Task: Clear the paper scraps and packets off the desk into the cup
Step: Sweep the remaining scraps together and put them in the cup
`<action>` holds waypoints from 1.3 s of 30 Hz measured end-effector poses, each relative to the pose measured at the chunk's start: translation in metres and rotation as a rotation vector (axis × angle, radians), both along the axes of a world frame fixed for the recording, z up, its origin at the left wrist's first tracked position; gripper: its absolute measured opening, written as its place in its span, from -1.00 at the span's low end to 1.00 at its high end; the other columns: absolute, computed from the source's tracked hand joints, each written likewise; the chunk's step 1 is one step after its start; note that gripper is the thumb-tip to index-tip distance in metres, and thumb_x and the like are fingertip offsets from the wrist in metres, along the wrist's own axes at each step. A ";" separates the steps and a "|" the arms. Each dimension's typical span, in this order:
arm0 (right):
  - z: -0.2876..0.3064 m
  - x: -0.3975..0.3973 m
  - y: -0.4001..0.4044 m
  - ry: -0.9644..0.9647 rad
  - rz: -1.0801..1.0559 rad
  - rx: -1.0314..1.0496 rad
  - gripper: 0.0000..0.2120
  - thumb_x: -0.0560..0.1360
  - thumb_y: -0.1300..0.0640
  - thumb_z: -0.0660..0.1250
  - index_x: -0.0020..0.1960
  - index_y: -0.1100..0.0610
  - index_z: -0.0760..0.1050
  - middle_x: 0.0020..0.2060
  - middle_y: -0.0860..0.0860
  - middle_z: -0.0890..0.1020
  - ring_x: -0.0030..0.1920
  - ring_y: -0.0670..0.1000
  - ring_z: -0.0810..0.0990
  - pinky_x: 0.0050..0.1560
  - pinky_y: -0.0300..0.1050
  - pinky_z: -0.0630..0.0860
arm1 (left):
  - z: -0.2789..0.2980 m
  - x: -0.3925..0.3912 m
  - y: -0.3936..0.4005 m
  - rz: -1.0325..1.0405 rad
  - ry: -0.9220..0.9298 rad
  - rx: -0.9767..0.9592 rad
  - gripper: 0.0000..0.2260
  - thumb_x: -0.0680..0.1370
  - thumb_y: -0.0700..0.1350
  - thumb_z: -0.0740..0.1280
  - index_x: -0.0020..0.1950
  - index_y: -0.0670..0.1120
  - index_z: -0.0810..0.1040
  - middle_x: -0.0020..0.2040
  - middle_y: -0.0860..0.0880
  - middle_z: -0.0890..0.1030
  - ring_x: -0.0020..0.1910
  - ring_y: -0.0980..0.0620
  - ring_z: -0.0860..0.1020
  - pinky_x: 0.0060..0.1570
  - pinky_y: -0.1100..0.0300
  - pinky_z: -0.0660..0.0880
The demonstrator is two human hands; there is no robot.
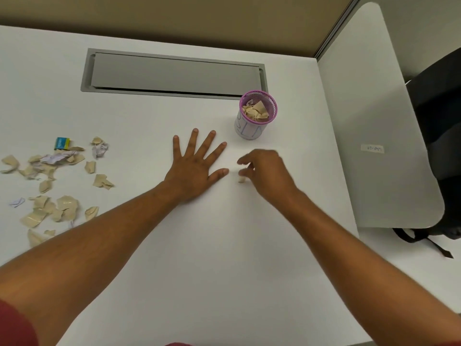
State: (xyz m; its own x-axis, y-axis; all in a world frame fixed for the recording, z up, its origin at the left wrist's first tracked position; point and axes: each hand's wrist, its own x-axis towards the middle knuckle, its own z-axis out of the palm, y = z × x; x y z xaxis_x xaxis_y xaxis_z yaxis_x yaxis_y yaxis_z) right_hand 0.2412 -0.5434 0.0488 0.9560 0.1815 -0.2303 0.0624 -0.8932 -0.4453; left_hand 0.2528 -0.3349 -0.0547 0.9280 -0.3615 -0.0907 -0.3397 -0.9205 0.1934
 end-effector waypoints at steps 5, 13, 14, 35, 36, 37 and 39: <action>-0.034 -0.020 0.004 -0.039 0.030 0.010 -0.80 0.54 0.19 0.43 0.15 0.13 0.71 0.10 0.05 0.70 0.11 0.09 0.65 0.17 -0.03 0.55 | 0.001 0.000 0.000 -0.010 0.003 0.008 -0.32 0.63 0.44 -0.18 0.70 0.21 -0.15 0.73 0.01 -0.15 0.70 -0.24 -0.18 0.52 -0.43 -0.26; -0.004 0.002 0.009 -0.345 -0.007 0.070 -0.85 0.48 0.31 0.44 0.02 0.17 0.71 -0.06 0.06 0.73 -0.06 0.11 0.68 0.05 -0.03 0.62 | 0.000 -0.002 0.000 -0.004 -0.009 -0.006 -0.33 0.62 0.44 -0.22 0.69 0.21 -0.16 0.73 0.02 -0.16 0.70 -0.23 -0.19 0.54 -0.46 -0.23; 0.008 0.012 0.009 -0.442 -0.036 0.121 -0.85 0.45 0.31 0.45 -0.01 0.17 0.71 -0.08 0.06 0.73 -0.10 0.11 0.69 0.02 -0.02 0.64 | 0.000 -0.002 0.000 -0.001 -0.011 -0.010 -0.33 0.63 0.44 -0.22 0.69 0.22 -0.16 0.73 0.03 -0.16 0.70 -0.23 -0.19 0.54 -0.46 -0.22; 0.039 0.122 0.015 -0.055 -0.040 -0.259 -0.66 0.56 0.13 0.46 0.32 0.13 0.63 0.29 0.12 0.63 0.28 0.17 0.60 0.18 -0.08 0.54 | 0.002 -0.002 0.000 -0.007 -0.006 -0.011 -0.35 0.65 0.43 -0.18 0.69 0.23 -0.19 0.73 0.04 -0.19 0.70 -0.22 -0.22 0.55 -0.45 -0.24; 0.043 0.120 0.013 -0.074 -0.044 -0.238 -0.69 0.56 0.13 0.46 0.29 0.13 0.65 0.29 0.12 0.64 0.29 0.16 0.60 0.15 -0.11 0.53 | 0.002 -0.002 0.001 -0.008 -0.004 -0.008 -0.35 0.65 0.43 -0.18 0.69 0.23 -0.18 0.73 0.04 -0.19 0.70 -0.22 -0.22 0.54 -0.45 -0.24; 0.049 0.118 0.012 -0.097 -0.054 -0.207 -0.70 0.56 0.14 0.47 0.27 0.13 0.66 0.28 0.12 0.64 0.29 0.15 0.59 0.12 -0.13 0.51 | 0.003 -0.002 0.001 -0.009 0.007 -0.004 -0.35 0.65 0.43 -0.18 0.69 0.23 -0.18 0.73 0.04 -0.19 0.69 -0.22 -0.22 0.54 -0.45 -0.24; 0.061 0.108 0.010 -0.168 -0.082 -0.126 -0.75 0.56 0.14 0.46 0.23 0.13 0.68 0.25 0.11 0.66 0.25 0.11 0.62 0.08 -0.16 0.50 | 0.004 -0.001 0.002 -0.012 0.051 0.000 -0.35 0.64 0.43 -0.17 0.69 0.24 -0.19 0.73 0.05 -0.22 0.69 -0.21 -0.26 0.54 -0.44 -0.28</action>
